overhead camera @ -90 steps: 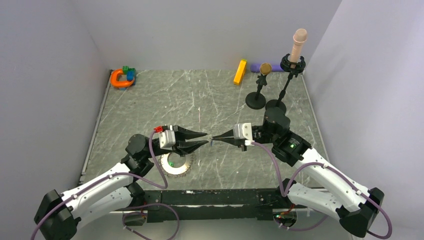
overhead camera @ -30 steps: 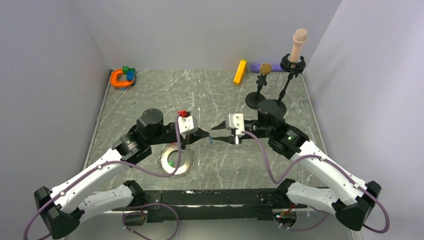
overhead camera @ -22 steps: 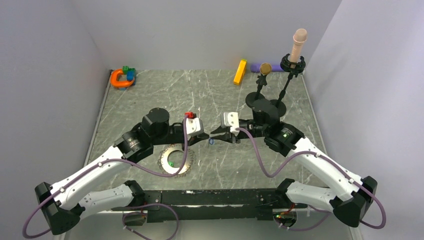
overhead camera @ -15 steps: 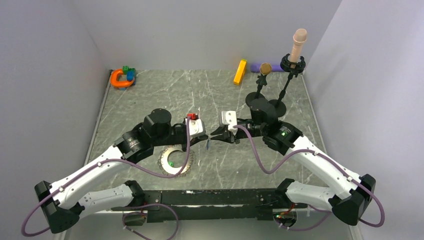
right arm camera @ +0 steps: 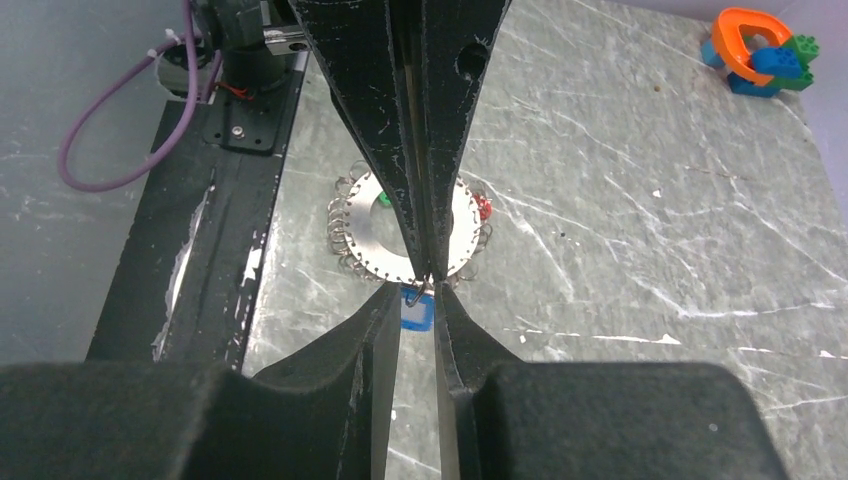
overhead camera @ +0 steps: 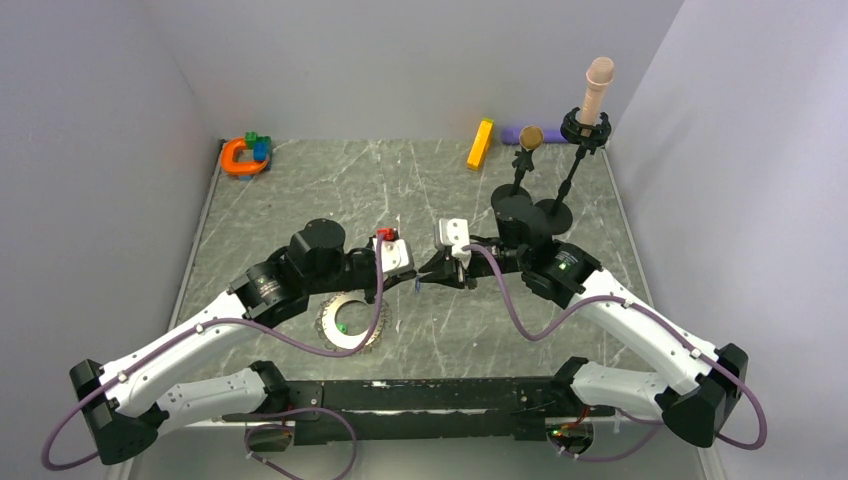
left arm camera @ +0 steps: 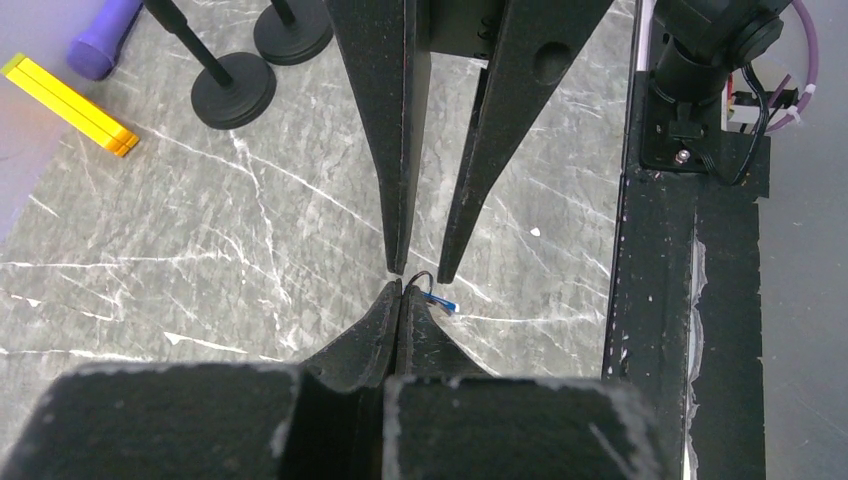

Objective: Put the keys on the keyring

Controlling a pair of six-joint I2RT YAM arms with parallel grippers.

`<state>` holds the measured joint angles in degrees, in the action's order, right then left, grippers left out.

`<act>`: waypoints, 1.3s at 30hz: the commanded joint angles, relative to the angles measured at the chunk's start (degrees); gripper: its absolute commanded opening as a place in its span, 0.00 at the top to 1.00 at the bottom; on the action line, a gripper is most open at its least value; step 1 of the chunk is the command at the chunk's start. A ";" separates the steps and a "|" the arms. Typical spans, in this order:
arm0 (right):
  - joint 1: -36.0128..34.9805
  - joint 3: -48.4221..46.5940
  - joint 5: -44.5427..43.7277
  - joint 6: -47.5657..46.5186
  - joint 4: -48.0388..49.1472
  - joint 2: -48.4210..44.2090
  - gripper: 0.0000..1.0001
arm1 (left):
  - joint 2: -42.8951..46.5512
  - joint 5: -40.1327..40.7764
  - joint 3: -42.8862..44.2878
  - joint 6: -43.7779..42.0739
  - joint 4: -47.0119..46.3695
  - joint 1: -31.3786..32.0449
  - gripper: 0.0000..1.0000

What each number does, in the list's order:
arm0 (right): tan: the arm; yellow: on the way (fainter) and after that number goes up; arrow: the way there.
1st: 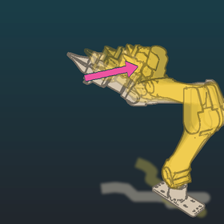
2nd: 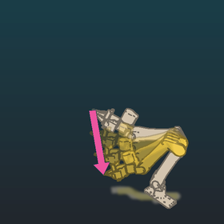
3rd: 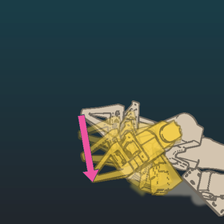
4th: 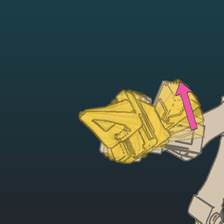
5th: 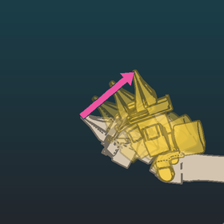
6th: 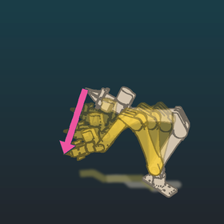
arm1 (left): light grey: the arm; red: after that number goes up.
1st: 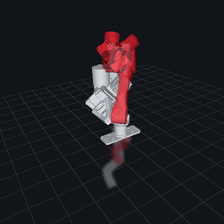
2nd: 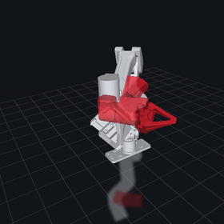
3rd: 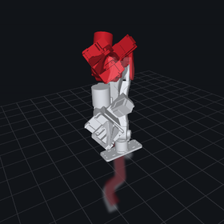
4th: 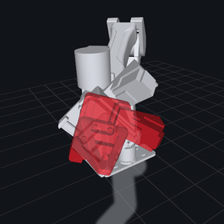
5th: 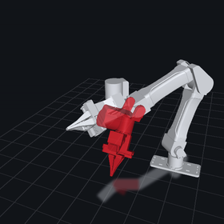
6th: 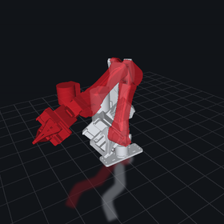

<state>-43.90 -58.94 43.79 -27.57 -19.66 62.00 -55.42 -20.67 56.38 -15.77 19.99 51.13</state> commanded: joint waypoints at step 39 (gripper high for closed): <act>-0.41 -1.24 -2.06 4.50 4.09 0.69 0.80 | 2.18 0.02 -0.13 1.36 -5.08 0.56 1.00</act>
<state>-44.03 -58.94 41.82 -24.62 -18.52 62.81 -54.13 -20.16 56.23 -15.16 16.95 51.37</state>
